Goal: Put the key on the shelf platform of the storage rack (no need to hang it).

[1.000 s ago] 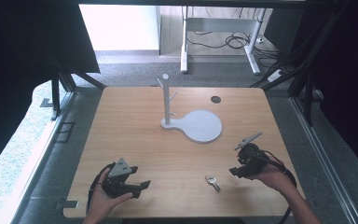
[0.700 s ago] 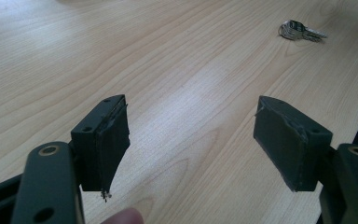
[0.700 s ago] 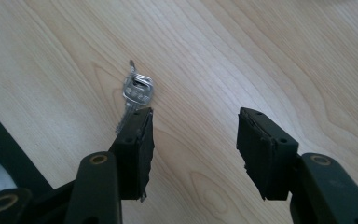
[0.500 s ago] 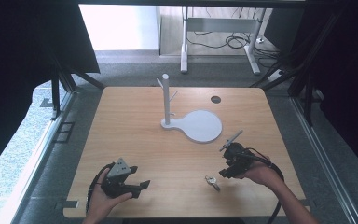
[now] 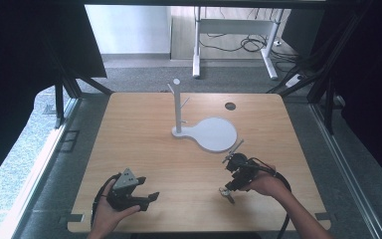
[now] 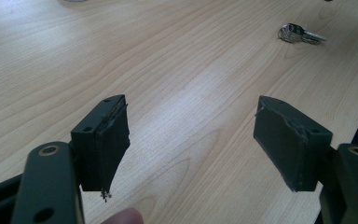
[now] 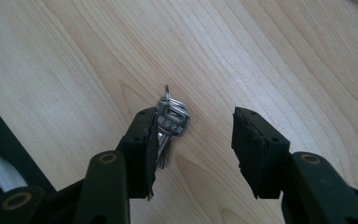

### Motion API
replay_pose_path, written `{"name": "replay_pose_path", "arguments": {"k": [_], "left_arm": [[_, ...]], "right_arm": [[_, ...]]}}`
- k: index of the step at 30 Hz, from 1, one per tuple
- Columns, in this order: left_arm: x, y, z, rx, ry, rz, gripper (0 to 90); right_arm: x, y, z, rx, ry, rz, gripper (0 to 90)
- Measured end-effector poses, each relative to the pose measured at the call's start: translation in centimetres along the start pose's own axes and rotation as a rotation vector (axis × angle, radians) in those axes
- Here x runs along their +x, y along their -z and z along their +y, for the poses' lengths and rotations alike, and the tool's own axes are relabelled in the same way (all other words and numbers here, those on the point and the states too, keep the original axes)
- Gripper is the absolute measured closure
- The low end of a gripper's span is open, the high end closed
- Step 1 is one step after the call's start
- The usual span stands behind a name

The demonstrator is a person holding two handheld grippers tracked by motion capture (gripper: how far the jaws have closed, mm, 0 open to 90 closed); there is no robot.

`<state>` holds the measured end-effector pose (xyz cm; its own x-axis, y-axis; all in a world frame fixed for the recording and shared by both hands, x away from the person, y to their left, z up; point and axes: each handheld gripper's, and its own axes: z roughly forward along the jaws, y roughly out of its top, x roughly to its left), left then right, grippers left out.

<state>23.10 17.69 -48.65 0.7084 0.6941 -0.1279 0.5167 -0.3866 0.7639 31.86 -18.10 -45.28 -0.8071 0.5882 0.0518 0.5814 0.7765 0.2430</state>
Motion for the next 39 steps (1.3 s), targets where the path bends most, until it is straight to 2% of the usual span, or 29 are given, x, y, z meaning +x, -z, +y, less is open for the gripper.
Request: {"name": "replay_pose_path", "arguments": {"k": [13, 23, 27, 39], "left_arm": [[-0.2, 0.1, 0.1, -0.007, -0.005, -0.002, 26.8], [0.0, 0.1, 0.0, -0.004, -0.004, -0.001, 26.8], [-0.1, 0.2, 0.1, -0.008, -0.006, -0.001, 26.7], [-0.1, 0.3, 0.1, -0.009, -0.007, -0.001, 26.7]], "right_arm": [[0.8, -0.7, 1.6, 0.025, 0.005, 0.020, 56.4], [1.1, -2.1, 2.9, 0.067, 0.001, 0.040, 62.4], [1.4, -3.0, 3.2, 0.100, 0.008, 0.022, 64.4], [1.5, -4.5, 3.3, 0.136, 0.005, 0.016, 72.9]]}}
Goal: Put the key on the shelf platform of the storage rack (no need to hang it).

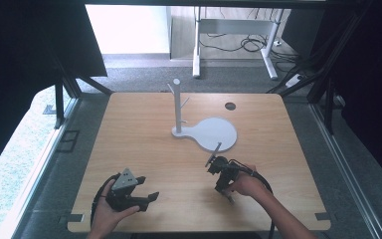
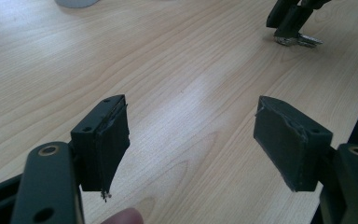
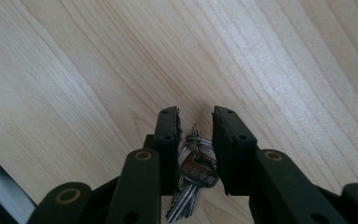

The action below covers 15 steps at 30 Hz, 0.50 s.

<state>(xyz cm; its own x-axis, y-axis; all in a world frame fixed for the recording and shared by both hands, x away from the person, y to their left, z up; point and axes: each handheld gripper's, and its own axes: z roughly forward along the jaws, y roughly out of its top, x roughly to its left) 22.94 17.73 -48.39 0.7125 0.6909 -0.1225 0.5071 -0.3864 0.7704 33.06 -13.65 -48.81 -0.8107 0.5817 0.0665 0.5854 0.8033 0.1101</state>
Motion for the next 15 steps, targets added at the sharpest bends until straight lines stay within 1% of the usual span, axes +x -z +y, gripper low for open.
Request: {"name": "replay_pose_path", "arguments": {"k": [1, 3, 6, 15], "left_arm": [[0.02, 0.00, -0.01, 0.000, 0.000, 0.001, 26.8], [0.05, 0.00, -0.02, 0.000, 0.000, 0.001, 26.8], [0.06, -0.01, -0.02, 0.000, 0.000, 0.001, 26.7], [0.06, -0.07, -0.05, 0.003, 0.000, 0.003, 26.7]], "right_arm": [[0.03, -0.18, 0.00, 0.008, -0.006, 0.001, 74.3], [-0.01, -0.27, -0.03, 0.008, -0.004, 0.000, 74.9], [-0.01, -0.44, -0.05, 0.011, -0.016, 0.005, 77.6], [-0.03, -0.69, -0.11, 0.015, -0.016, 0.010, 87.5]]}}
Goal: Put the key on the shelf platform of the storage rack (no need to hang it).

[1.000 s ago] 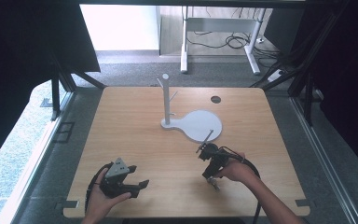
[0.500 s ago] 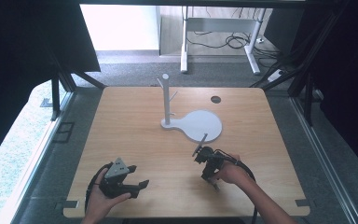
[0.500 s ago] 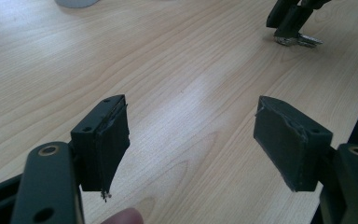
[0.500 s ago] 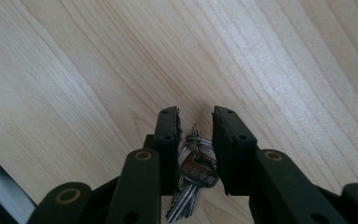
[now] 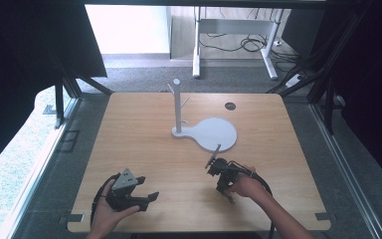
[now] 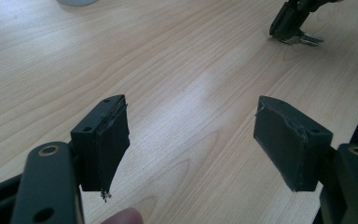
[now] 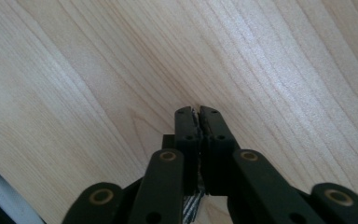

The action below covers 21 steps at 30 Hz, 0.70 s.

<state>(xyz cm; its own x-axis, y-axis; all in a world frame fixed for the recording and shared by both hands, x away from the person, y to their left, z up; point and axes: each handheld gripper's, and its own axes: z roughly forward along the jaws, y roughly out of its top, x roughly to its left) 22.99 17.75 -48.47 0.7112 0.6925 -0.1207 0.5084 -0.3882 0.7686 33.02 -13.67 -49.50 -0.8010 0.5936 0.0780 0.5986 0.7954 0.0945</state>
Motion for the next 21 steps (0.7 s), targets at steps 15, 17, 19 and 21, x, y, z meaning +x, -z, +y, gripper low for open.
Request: {"name": "replay_pose_path", "arguments": {"k": [15, 17, 19, 21], "left_arm": [[0.1, 0.1, 0.0, -0.002, 0.004, 0.001, 26.7], [0.2, 0.1, 0.0, -0.002, 0.005, 0.002, 26.7], [0.2, 0.1, 0.0, -0.002, 0.005, 0.003, 26.7], [0.2, 0.2, 0.0, -0.005, 0.007, 0.003, 26.7]], "right_arm": [[0.1, 0.7, 0.1, 0.031, 0.035, -0.015, 89.4], [0.2, 1.0, 0.2, 0.035, 0.038, -0.018, 89.4], [0.1, 1.4, 0.2, 0.030, 0.047, -0.018, 89.4], [0.1, 1.8, 0.1, 0.029, 0.045, -0.022, 89.4]]}}
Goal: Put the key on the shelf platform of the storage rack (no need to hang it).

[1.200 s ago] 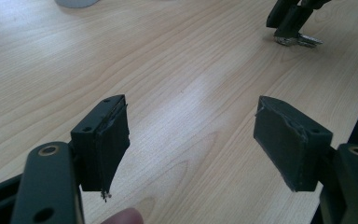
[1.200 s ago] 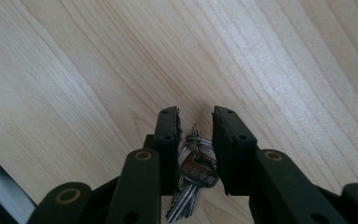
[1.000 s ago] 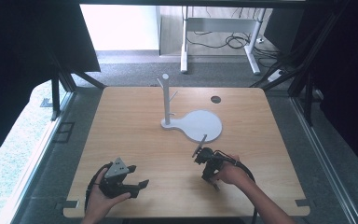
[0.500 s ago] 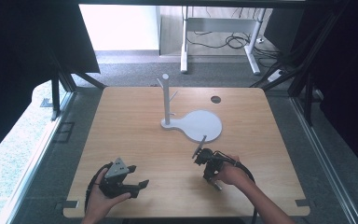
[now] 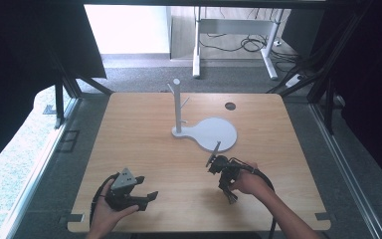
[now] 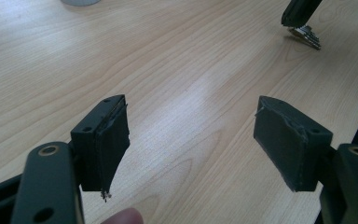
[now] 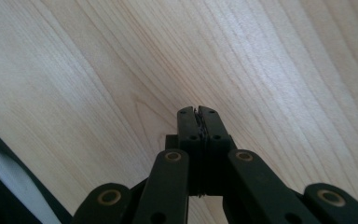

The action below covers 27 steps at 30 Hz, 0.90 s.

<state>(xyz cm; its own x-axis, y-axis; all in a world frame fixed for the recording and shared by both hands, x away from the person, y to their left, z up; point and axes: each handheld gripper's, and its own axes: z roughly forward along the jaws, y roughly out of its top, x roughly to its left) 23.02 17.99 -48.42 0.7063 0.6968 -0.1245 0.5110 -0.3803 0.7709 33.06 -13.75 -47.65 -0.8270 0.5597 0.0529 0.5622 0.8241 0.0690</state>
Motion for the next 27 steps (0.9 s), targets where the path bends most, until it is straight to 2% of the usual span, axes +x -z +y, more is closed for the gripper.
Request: {"name": "replay_pose_path", "arguments": {"k": [5, 8, 13, 17, 27], "left_arm": [[0.0, 0.1, 0.0, -0.003, 0.001, 0.000, 26.7], [-0.1, 0.1, 0.1, -0.004, 0.000, -0.002, 26.7], [-0.1, 0.1, 0.1, -0.004, 0.000, -0.002, 26.7], [-0.1, 0.1, 0.1, -0.004, 0.001, -0.003, 26.7], [-0.1, -0.1, 0.0, 0.007, 0.000, -0.006, 26.6]], "right_arm": [[-0.1, 1.6, -0.3, -0.018, 0.004, -0.007, 89.4], [-0.3, 2.7, -0.5, -0.030, -0.016, -0.008, 89.5], [-0.7, 4.1, -0.8, -0.060, -0.022, -0.011, 89.5], [-0.9, 5.0, -1.0, -0.079, -0.012, -0.032, 89.4], [-1.3, 6.1, -0.3, -0.099, -0.005, -0.027, 89.5]]}}
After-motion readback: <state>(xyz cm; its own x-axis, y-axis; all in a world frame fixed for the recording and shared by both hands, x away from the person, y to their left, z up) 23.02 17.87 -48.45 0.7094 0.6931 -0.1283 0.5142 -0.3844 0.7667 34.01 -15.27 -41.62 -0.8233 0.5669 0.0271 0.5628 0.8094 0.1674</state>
